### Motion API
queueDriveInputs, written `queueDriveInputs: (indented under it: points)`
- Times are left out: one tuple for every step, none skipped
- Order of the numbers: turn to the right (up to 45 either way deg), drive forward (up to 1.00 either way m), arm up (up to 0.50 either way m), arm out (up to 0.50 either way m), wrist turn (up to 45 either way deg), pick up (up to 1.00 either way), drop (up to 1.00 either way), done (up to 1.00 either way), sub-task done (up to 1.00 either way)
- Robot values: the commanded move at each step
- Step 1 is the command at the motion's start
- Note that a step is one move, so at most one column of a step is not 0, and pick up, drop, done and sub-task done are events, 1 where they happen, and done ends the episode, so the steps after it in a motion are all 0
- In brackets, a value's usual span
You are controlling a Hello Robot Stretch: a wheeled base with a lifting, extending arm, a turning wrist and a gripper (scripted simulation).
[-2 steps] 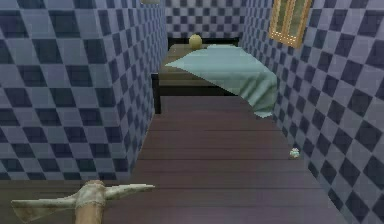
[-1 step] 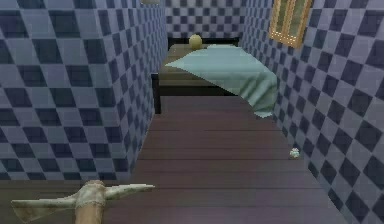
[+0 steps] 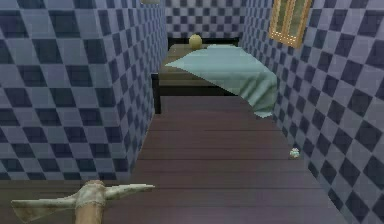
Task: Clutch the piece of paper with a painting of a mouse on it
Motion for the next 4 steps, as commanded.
queueDriveInputs:
  points:
    - [0.0,0.00,0.00,0.00,45.0,0.00,0.00,0.00,0.00]
    - [0.0,0.00,0.00,0.00,39.0,0.00,0.00,0.00,0.00]
    - [0.0,0.00,-0.30,0.00,0.0,0.00,0.00,0.00,0.00]
    - [0.0,0.00,0.00,0.00,0.0,1.00,0.00,0.00,0.00]
